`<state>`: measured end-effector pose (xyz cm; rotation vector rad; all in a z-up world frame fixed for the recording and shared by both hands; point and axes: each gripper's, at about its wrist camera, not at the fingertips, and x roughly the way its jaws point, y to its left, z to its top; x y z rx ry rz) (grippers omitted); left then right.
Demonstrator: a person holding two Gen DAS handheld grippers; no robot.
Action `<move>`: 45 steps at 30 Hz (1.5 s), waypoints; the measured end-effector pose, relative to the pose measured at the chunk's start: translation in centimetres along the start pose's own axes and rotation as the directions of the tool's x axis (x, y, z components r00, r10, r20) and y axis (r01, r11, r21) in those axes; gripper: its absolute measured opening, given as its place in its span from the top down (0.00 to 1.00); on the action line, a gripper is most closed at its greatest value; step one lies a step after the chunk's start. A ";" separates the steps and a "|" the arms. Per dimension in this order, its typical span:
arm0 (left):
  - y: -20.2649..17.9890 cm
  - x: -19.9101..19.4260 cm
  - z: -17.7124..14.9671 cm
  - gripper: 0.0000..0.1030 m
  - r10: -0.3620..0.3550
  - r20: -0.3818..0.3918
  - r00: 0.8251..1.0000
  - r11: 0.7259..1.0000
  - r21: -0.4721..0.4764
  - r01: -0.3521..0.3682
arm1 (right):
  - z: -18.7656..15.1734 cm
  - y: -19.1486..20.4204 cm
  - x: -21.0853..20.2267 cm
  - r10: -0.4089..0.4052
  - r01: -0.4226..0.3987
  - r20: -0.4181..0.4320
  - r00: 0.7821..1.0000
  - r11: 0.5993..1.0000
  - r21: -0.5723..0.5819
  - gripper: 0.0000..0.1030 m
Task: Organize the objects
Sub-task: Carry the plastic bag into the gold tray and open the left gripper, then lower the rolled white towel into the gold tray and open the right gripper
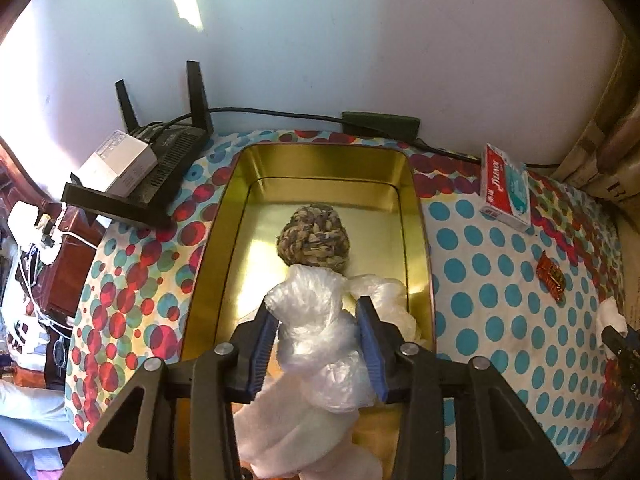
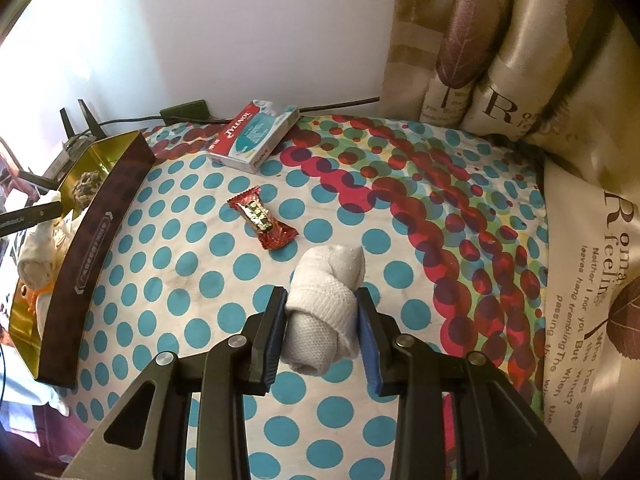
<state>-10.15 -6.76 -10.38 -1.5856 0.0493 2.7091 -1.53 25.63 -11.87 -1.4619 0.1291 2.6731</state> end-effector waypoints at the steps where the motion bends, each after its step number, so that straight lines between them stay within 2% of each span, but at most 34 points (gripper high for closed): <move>1: 0.1 0.0 0.0 0.58 -0.001 -0.001 1.000 1.000 -0.001 0.001 | 0.1 0.2 0.0 0.002 -0.002 0.001 1.000 1.000 -0.004 0.68; 9: 1.1 -1.3 -0.5 0.57 -0.014 0.033 0.999 0.999 -0.051 0.015 | 1.1 2.6 0.2 0.029 -0.029 0.010 1.000 0.998 -0.062 0.68; 13: 2.4 -2.6 -1.3 0.56 -0.036 0.060 0.998 0.991 -0.128 0.044 | 2.3 5.0 0.4 0.061 -0.058 0.019 0.998 0.991 -0.117 0.68; 15: 3.2 -3.3 -1.9 0.55 -0.057 0.068 0.996 0.983 -0.168 0.068 | 3.1 6.6 0.6 0.090 -0.085 0.024 0.996 0.984 -0.154 0.68; 17: 3.7 -4.2 -2.6 0.49 -0.067 0.090 0.994 0.977 -0.198 0.084 | 3.9 8.6 0.8 0.128 -0.121 0.027 0.991 0.975 -0.189 0.68; 24: 3.8 -5.2 -4.4 0.38 -0.115 0.094 0.989 0.972 -0.196 0.132 | 6.7 15.9 1.3 0.255 -0.235 0.027 0.966 0.922 -0.307 0.68; 26: 3.6 -5.5 -5.0 0.34 -0.104 0.096 0.990 0.974 -0.192 0.120 | 7.5 17.7 1.5 0.283 -0.259 0.023 0.959 0.905 -0.338 0.68; 30: 3.4 -6.6 -6.0 0.34 -0.079 0.106 0.991 0.978 -0.183 0.097 | 8.5 21.1 2.0 0.319 -0.290 0.005 0.948 0.869 -0.400 0.68; 33: 3.5 -8.1 -6.5 0.33 -0.029 0.141 0.990 0.983 -0.175 0.054 | 8.8 23.0 2.4 0.343 -0.316 -0.016 0.939 0.847 -0.427 0.68; 36: 3.8 -9.4 -6.9 0.33 -0.007 0.169 0.986 0.981 -0.190 0.040 | 8.9 24.8 3.2 0.346 -0.326 -0.039 0.937 0.832 -0.449 0.68; 39: 4.6 -10.0 -7.4 0.33 -0.012 0.162 0.987 0.973 -0.226 0.048 | 9.0 26.0 4.3 0.352 -0.349 -0.078 0.933 0.827 -0.440 0.68; 43: 6.0 -10.7 -8.1 0.33 0.023 0.171 0.985 0.953 -0.301 0.030 | 9.1 27.1 5.2 0.339 -0.346 -0.096 0.936 0.831 -0.436 0.67; 45: 6.2 -10.8 -8.3 0.29 0.016 0.173 0.985 0.947 -0.318 0.041 | 9.0 27.5 5.3 0.334 -0.341 -0.097 0.937 0.829 -0.444 0.58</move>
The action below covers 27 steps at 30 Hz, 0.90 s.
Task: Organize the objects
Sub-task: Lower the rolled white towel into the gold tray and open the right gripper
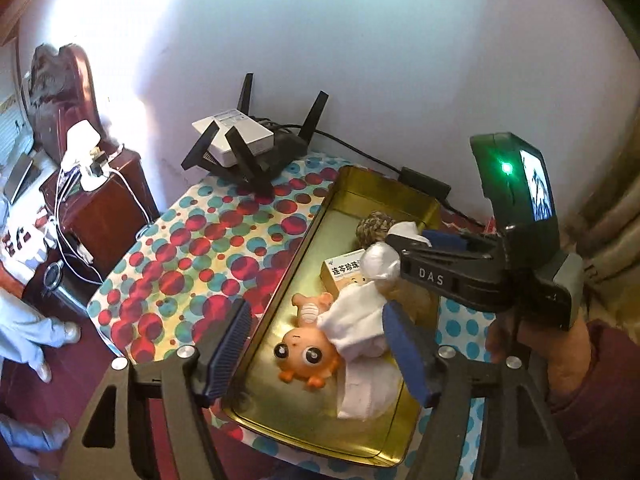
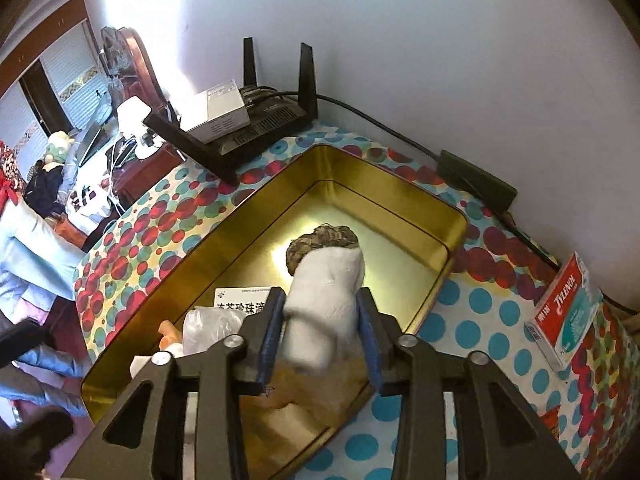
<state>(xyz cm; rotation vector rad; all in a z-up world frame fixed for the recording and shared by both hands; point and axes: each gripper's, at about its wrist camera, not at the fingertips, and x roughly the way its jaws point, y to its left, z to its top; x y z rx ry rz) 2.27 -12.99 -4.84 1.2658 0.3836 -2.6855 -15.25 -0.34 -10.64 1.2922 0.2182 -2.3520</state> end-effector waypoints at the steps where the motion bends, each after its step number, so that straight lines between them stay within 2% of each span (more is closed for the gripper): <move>1: -0.1 0.0 -0.1 0.26 -0.003 -0.008 1.000 1.000 0.002 0.003 | 0.0 0.1 0.0 -0.006 0.006 0.003 1.000 1.000 -0.001 0.56; 3: -0.8 0.3 -0.3 0.22 -0.034 -0.037 0.999 0.999 0.024 0.035 | -0.1 0.1 -0.3 -0.002 0.002 0.013 1.000 1.000 0.001 0.49; 9: -4.3 0.3 -0.8 0.20 -0.119 -0.069 0.991 0.981 0.146 0.128 | -1.0 -1.2 -3.2 -0.008 0.007 0.079 0.997 1.000 0.016 0.46; 15: -7.1 -0.1 -1.1 0.20 -0.185 -0.066 0.981 0.955 0.225 0.195 | -4.6 -5.7 -7.4 -0.104 0.095 0.128 0.986 0.993 0.073 0.41; 19: -8.7 -1.2 -1.1 0.20 -0.225 -0.024 0.974 0.933 0.283 0.222 | -7.6 -10.4 -8.6 -0.166 0.152 0.080 0.983 0.977 0.152 0.40; 21: -9.9 -1.1 -1.2 0.20 -0.234 -0.037 0.972 0.918 0.321 0.233 | -9.2 -12.9 -8.7 -0.196 0.186 0.037 0.980 0.966 0.181 0.40; 24: -11.1 -0.8 -1.4 0.20 -0.205 -0.046 0.978 0.911 0.357 0.208 | -11.0 -15.5 -8.6 -0.229 0.226 -0.009 0.973 0.952 0.206 0.41; 27: -11.4 -0.6 -1.4 0.20 -0.177 -0.042 0.983 0.915 0.360 0.181 | -12.1 -16.8 -8.1 -0.226 0.227 -0.031 0.974 0.949 0.217 0.42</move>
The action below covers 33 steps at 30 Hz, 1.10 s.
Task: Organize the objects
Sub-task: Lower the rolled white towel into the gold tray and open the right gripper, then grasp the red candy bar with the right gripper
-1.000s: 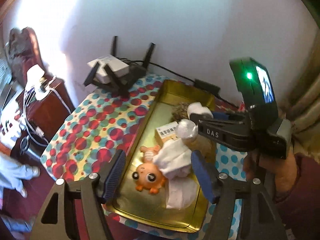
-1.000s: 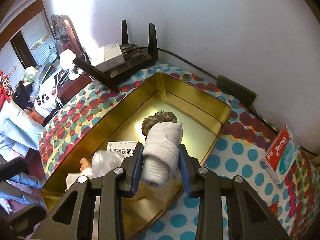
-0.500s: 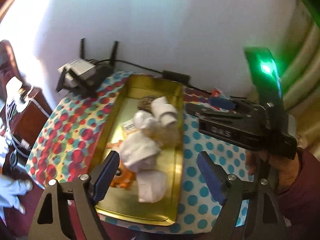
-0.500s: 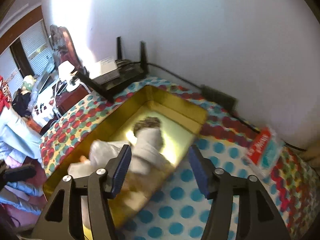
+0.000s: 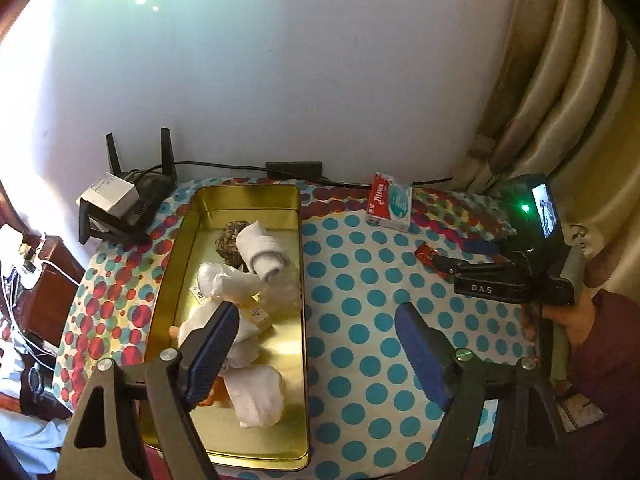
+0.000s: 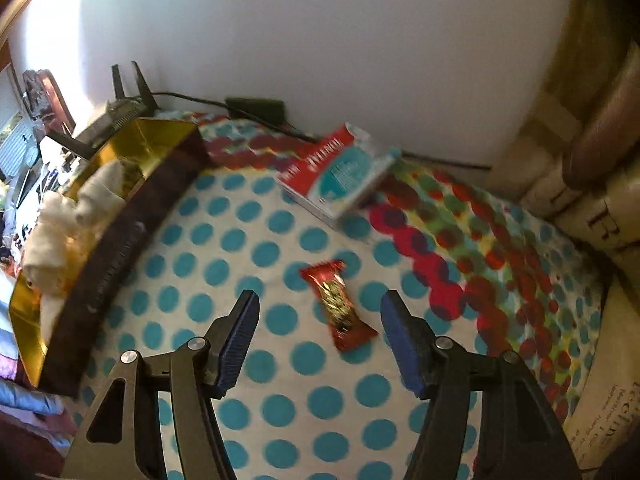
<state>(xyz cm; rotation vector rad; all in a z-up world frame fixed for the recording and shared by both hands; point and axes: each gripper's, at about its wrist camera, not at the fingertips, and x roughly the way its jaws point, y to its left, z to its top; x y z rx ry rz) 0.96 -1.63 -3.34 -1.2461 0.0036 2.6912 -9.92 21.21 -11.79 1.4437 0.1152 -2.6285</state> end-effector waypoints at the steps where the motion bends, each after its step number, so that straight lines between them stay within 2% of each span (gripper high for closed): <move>1: 0.0 0.1 0.0 0.20 0.012 -0.006 1.000 1.000 -0.003 -0.012 | -0.2 -0.3 0.2 0.002 -0.002 -0.005 1.000 1.000 0.001 0.42; 6: -0.2 1.0 0.1 0.20 0.077 -0.042 0.996 0.997 -0.008 -0.077 | -0.5 -0.8 1.5 0.021 -0.021 -0.019 1.000 1.000 -0.001 0.42; 10: -0.3 1.1 -0.1 0.20 0.097 -0.052 0.994 0.995 -0.015 -0.097 | -0.4 -0.9 2.7 0.029 -0.031 -0.042 0.999 0.999 -0.028 0.44; 17: -0.2 1.2 -0.3 0.20 0.140 -0.069 0.988 0.989 -0.045 -0.143 | -0.1 -1.0 3.8 0.049 -0.052 -0.066 0.997 0.997 -0.054 0.53; 27: -1.1 1.1 -0.1 0.20 0.150 -0.067 0.986 0.988 -0.025 -0.152 | -0.6 -1.1 4.6 0.062 -0.068 -0.086 0.994 0.996 -0.060 0.62; 30: -1.5 1.5 0.1 0.20 0.152 -0.072 0.986 0.988 -0.021 -0.154 | -0.6 -1.0 4.7 0.061 -0.067 -0.082 0.995 0.996 -0.067 0.62; 33: -1.9 2.1 0.7 0.20 0.188 -0.068 0.980 0.982 -0.009 -0.189 | -0.7 -1.1 4.8 0.066 -0.071 -0.076 0.995 0.995 -0.067 0.63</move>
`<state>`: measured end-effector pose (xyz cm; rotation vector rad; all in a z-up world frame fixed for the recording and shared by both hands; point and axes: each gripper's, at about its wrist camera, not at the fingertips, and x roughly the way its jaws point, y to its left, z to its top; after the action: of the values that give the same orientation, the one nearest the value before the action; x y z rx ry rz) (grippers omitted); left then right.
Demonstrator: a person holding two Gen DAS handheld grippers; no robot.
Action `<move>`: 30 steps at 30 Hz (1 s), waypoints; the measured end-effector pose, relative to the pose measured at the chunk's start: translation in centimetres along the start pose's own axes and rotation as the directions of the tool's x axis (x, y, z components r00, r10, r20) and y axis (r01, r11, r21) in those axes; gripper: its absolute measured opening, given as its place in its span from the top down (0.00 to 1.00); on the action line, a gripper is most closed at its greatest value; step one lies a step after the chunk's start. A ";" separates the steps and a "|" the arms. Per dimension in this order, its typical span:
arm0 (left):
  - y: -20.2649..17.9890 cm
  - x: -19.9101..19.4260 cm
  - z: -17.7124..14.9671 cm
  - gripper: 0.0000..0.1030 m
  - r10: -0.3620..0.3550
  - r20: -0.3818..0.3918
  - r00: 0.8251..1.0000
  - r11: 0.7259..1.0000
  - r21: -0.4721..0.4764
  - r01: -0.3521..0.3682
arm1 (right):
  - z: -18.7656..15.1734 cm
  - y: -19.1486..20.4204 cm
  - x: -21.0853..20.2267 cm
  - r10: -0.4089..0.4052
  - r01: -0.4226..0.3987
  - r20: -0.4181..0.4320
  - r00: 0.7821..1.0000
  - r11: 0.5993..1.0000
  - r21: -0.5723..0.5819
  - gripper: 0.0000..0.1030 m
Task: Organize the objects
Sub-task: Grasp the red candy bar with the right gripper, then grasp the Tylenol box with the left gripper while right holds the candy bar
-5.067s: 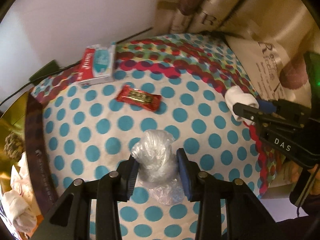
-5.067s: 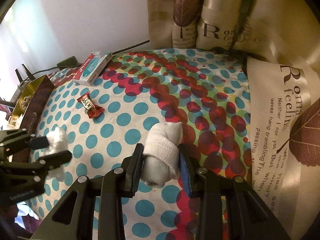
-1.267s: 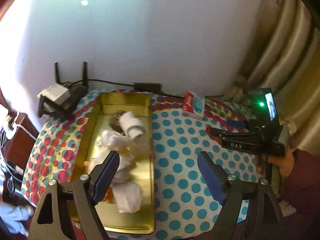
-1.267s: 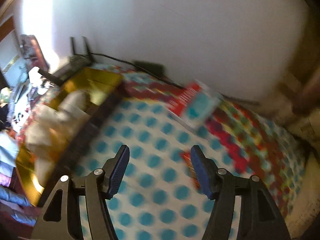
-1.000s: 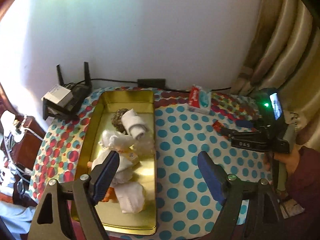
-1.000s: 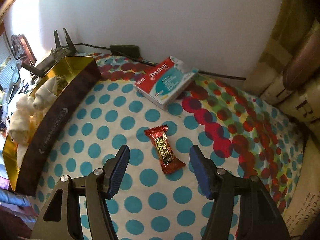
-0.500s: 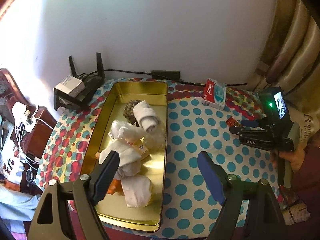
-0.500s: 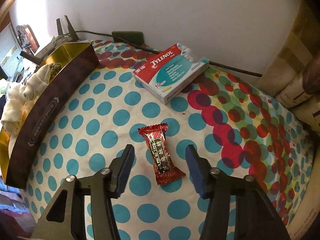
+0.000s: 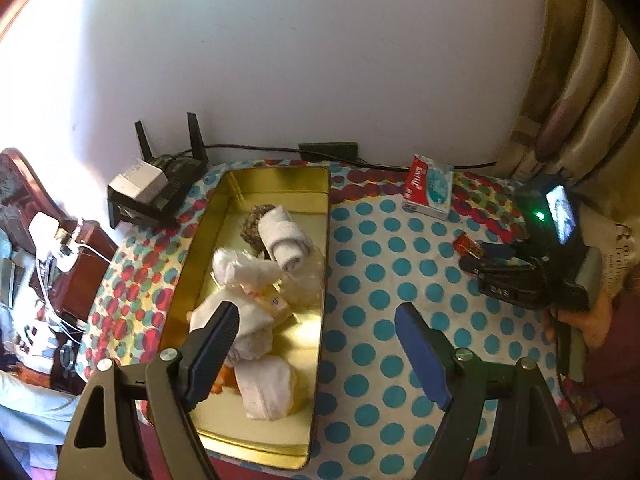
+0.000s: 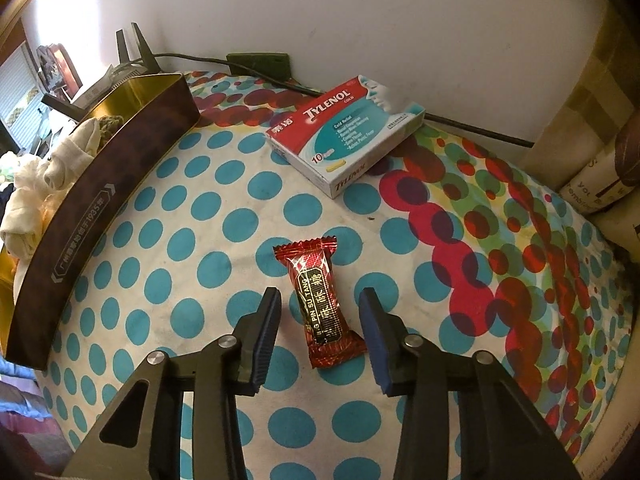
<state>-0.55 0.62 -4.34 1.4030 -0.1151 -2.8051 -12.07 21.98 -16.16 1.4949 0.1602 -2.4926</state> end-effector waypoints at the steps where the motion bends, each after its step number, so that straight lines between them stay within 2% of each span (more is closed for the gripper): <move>1: -0.1 0.1 0.3 0.20 0.006 0.009 1.000 1.000 0.000 -0.006 | 0.0 0.0 0.0 0.000 0.000 0.002 1.000 1.000 -0.002 0.63; 6: -1.1 1.8 2.6 0.20 -0.005 0.001 1.000 1.000 -0.012 0.005 | -0.3 -0.1 -0.1 -0.009 0.009 0.018 1.000 1.000 -0.027 0.71; 9: -2.3 3.0 3.9 0.20 -0.021 0.002 1.000 1.000 0.011 0.021 | -0.4 -0.4 -0.2 -0.014 0.015 0.028 1.000 0.999 -0.038 0.81; 11: -3.3 3.9 4.8 0.20 -0.034 0.005 0.999 0.999 0.034 0.034 | -0.5 -0.7 -0.3 -0.008 0.009 0.035 0.999 0.999 -0.034 0.82; 18: -7.6 7.8 8.2 0.20 -0.152 -0.005 0.988 0.981 0.125 0.152 | -1.2 -1.9 -1.7 0.011 -0.013 0.086 0.996 1.000 0.015 0.83; 21: -9.1 9.9 9.5 0.20 -0.177 -0.023 0.984 0.974 0.138 0.179 | -1.7 -2.5 -2.9 0.029 -0.034 0.107 0.994 0.999 0.043 0.83; 25: -11.0 12.4 11.0 0.20 -0.203 -0.044 0.978 0.962 0.176 0.208 | -2.3 -3.3 -3.9 0.025 -0.033 0.122 0.992 0.998 0.058 0.83; 30: -13.1 15.9 12.6 0.20 -0.189 -0.095 0.977 0.954 0.218 0.206 | -3.2 -4.6 -4.6 0.026 -0.040 0.136 0.990 0.994 0.098 0.83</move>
<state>-19.72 13.91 -10.38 1.6490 -0.3228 -2.9758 -8.39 27.75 -13.76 1.3479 -0.0133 -2.5990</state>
